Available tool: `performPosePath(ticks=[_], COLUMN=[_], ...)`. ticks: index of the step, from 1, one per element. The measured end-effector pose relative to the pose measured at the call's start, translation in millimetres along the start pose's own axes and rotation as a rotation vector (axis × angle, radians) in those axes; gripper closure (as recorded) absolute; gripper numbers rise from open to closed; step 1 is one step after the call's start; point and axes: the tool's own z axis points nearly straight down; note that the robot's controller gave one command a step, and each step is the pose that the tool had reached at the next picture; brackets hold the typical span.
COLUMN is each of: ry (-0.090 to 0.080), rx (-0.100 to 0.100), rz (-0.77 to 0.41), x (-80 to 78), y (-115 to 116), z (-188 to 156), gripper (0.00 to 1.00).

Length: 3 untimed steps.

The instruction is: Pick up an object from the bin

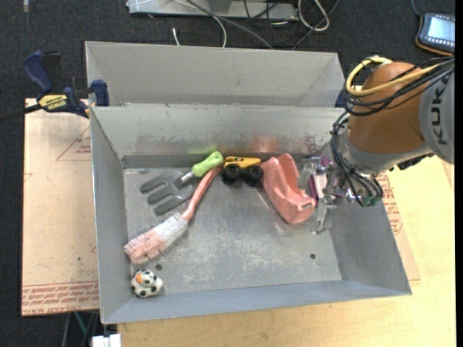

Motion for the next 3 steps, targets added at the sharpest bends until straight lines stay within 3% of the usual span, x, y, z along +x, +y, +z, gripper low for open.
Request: performPosePath(ticks=[1,2,3], ry=[-0.001,0.022,0.023], rx=[0.000,0.011,0.014], rz=[0.011,-0.049,-0.045], x=[1.9,-81.8,-78.1], y=[-11.4,-14.4,-16.1], z=[4.7,66.2,73.0], gripper=[0.00,0.00,0.00])
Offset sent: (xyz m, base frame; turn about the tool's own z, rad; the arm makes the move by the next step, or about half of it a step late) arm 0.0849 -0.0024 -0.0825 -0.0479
